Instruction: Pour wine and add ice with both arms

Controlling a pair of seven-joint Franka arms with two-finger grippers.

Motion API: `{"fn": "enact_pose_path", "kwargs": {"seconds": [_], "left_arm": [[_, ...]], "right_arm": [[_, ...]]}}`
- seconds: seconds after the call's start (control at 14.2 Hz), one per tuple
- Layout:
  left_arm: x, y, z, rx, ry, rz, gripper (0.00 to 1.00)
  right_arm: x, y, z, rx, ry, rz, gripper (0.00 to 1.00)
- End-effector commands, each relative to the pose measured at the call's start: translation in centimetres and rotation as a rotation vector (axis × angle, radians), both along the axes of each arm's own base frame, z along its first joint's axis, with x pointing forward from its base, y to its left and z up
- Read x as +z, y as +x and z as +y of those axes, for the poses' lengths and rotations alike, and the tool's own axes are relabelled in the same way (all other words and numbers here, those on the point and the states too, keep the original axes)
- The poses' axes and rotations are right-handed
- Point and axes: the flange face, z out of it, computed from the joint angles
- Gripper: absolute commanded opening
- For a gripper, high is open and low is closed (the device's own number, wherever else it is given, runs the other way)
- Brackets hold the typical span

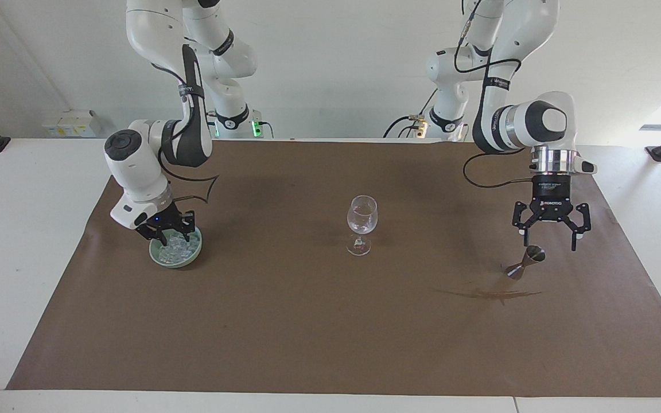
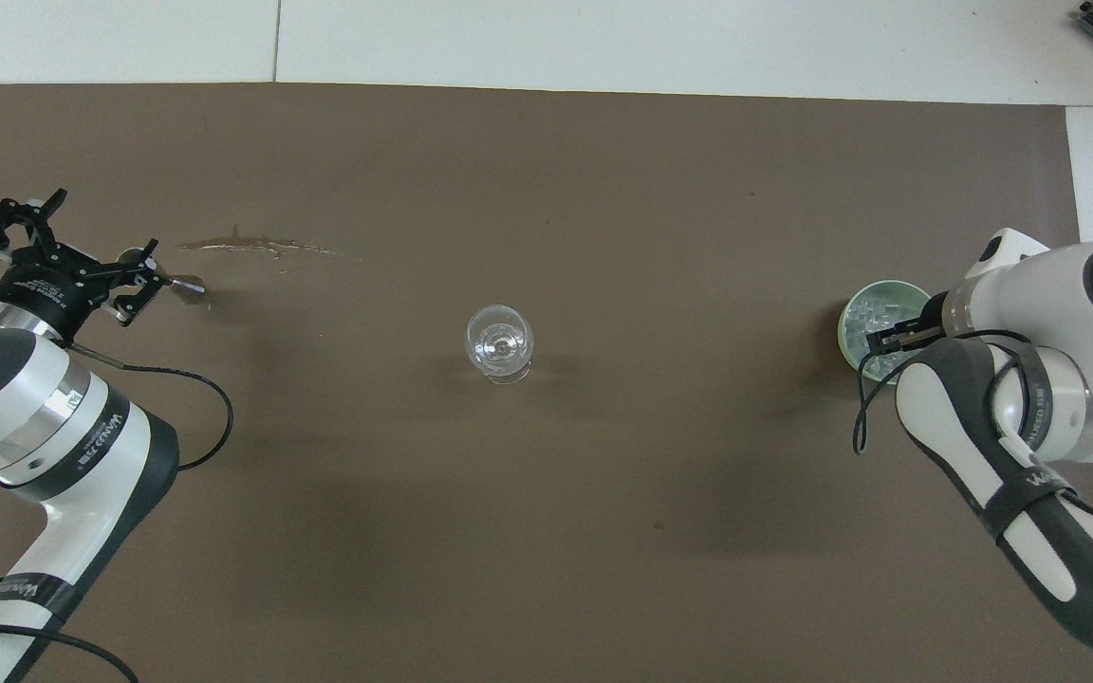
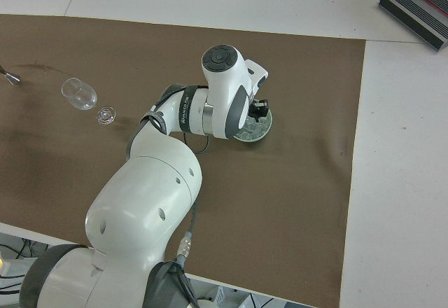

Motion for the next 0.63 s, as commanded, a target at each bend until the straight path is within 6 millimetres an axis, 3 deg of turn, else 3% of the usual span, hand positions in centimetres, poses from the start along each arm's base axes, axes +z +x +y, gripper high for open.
{"fn": "enact_pose_path", "kwargs": {"seconds": [0.0,0.21,0.56], "left_arm": [[2.3,0.7,0.0,0.004,0.032,-0.041,1.0],[2.5,0.9,0.7,-0.001,0.058,-0.045,1.0],[2.8,0.6,0.1,-0.151,0.287,-0.071,1.0]], "right_arm": [[0.1,-0.6,-1.0,0.032,-0.016,0.011,0.53],[0.2,-0.6,-0.8,0.023,-0.016,0.009,0.5],[0.3,-0.2,-0.1,0.009,-0.016,-0.008,0.48]]}}
